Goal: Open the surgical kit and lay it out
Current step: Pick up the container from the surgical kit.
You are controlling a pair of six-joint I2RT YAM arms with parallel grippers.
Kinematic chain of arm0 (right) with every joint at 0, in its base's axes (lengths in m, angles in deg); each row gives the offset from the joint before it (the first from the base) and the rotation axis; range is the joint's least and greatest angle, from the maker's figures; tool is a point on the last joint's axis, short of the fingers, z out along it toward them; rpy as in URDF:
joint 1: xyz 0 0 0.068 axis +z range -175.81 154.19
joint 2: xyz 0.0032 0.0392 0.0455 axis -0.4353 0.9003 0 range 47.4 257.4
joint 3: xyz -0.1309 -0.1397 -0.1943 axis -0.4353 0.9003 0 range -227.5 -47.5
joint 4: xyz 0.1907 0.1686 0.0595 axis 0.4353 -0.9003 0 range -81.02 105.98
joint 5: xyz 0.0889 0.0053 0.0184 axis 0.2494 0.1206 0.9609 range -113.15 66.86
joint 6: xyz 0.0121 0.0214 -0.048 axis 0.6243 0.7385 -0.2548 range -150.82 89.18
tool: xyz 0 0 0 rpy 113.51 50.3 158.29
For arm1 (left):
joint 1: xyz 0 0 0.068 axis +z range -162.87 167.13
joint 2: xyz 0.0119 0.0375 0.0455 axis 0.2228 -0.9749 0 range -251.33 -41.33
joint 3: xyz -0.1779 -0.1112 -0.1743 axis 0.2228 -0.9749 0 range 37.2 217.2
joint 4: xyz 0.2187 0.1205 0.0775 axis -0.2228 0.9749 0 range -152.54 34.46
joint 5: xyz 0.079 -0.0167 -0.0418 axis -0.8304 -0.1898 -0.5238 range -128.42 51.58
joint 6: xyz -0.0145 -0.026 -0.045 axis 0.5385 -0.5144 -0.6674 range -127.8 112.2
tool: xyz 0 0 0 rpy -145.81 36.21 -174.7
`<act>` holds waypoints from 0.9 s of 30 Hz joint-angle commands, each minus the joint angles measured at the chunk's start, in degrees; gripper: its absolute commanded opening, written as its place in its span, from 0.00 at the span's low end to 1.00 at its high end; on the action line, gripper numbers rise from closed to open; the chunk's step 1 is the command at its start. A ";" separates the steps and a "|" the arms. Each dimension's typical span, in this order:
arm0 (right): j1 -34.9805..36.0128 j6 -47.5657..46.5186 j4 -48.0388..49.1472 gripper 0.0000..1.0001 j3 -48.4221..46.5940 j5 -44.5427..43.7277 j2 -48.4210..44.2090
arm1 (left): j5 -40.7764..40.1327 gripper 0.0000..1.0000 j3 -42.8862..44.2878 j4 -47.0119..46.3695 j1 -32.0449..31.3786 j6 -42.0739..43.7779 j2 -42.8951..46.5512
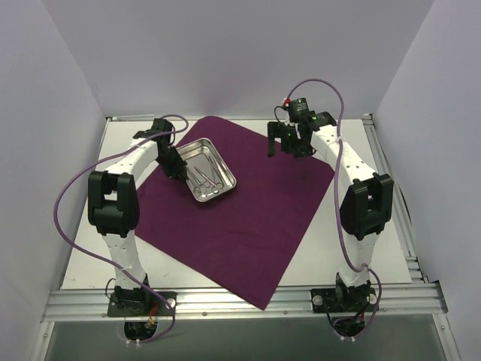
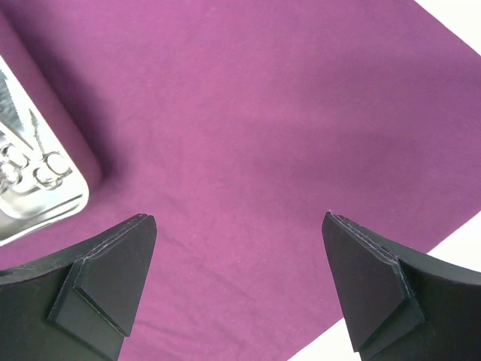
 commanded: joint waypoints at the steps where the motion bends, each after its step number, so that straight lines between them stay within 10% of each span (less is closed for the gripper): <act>1: 0.13 -1.38 -0.18 1.00 -2.40 5.00 -2.06 | 2.44 0.02 7.03 1.56 -1.92 7.02 5.14; 11: 4.25 0.11 8.60 0.93 7.43 19.34 -7.42 | 5.62 0.02 11.07 4.55 -7.37 16.00 5.93; 27: 6.28 0.81 5.80 0.74 12.36 13.37 -6.46 | 10.09 0.02 13.19 4.72 -14.14 14.51 2.86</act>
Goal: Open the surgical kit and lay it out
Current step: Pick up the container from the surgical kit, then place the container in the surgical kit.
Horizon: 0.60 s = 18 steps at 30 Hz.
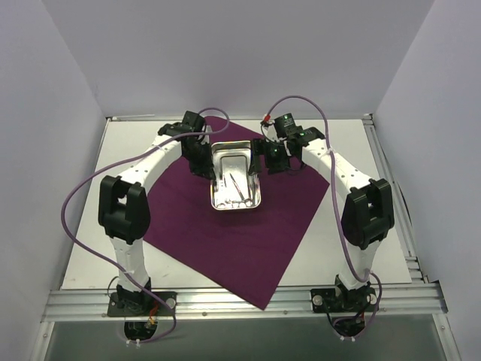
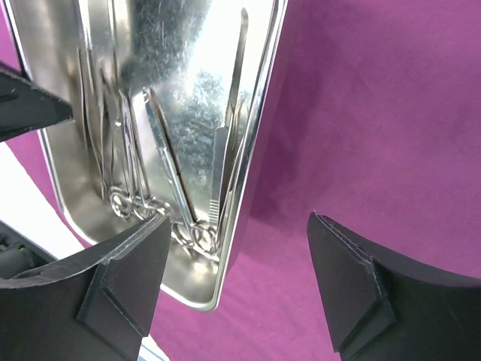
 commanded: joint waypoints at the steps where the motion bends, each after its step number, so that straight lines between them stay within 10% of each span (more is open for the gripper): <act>1: 0.29 0.27 -2.05 0.73 0.43 -3.05 -1.15 | 4.68 0.02 3.99 -1.55 -0.87 -0.35 0.85; 18: 0.38 1.59 -3.90 0.37 2.89 -7.71 1.84 | 5.03 0.02 7.06 -0.23 -5.18 -0.80 -2.41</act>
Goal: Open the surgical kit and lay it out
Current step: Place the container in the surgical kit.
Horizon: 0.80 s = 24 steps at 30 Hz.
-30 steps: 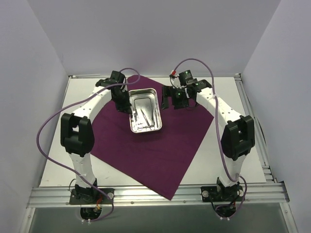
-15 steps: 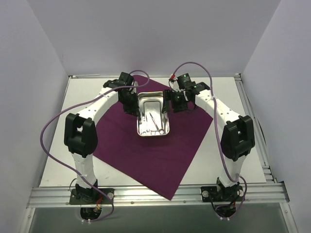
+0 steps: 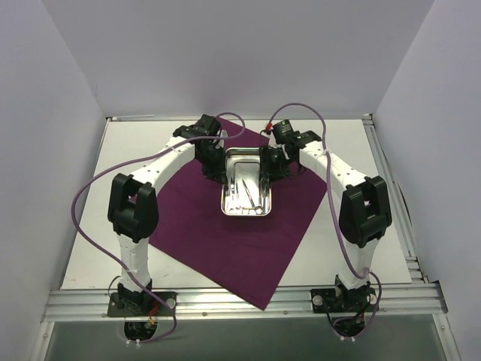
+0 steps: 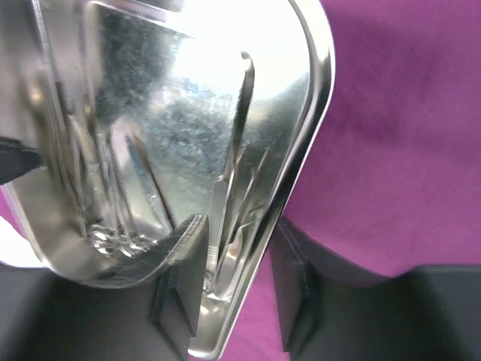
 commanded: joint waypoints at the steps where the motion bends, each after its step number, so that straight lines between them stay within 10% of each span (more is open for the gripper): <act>1: 0.30 0.25 -2.10 0.30 0.95 -2.29 0.49 | 3.83 0.02 4.00 -1.00 -0.11 -0.64 0.81; 8: 0.30 -0.27 -2.28 0.25 2.01 -1.85 0.49 | 3.04 0.02 2.78 -0.82 -0.03 -1.60 1.16; 16: 0.30 0.69 -5.09 0.71 -5.19 -0.45 -1.35 | -2.58 0.02 -7.23 0.32 2.35 -6.70 6.42; 24: 0.21 3.06 -6.06 0.86 -9.16 -0.09 -4.34 | -7.68 0.02 -26.90 -4.24 6.39 -19.00 21.80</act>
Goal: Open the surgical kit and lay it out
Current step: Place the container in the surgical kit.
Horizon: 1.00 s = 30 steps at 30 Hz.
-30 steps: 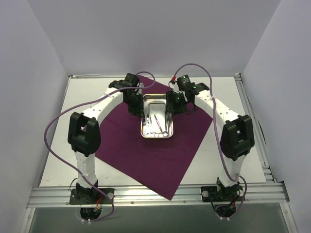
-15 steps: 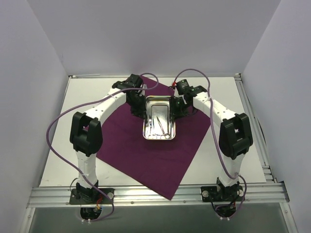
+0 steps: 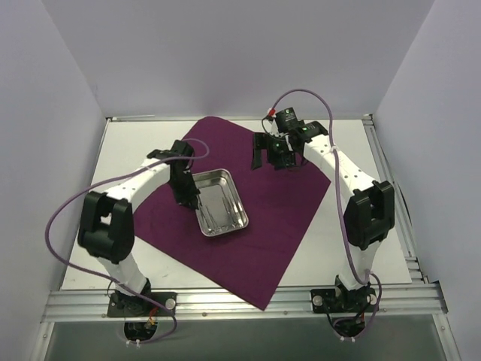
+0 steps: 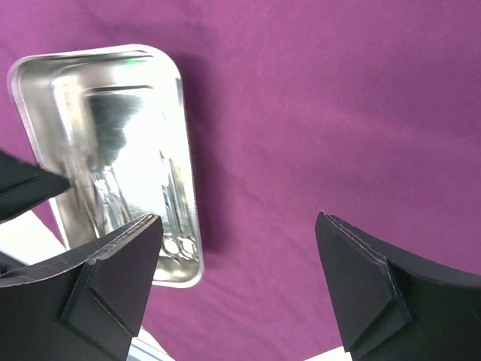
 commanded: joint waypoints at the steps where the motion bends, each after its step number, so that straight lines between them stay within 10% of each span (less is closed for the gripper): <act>1: 0.12 1.36 -2.94 0.86 -1.53 0.56 -3.71 | -0.41 0.02 -5.11 -4.33 2.23 -8.38 11.79; 16: -0.32 0.48 -3.03 0.86 0.76 3.72 -3.45 | 2.75 0.02 -20.07 -4.33 26.84 -1.36 26.05; 30: -1.73 -0.49 -3.55 0.86 -1.00 5.92 -0.81 | 8.82 0.02 -32.20 -9.70 33.10 -9.36 31.59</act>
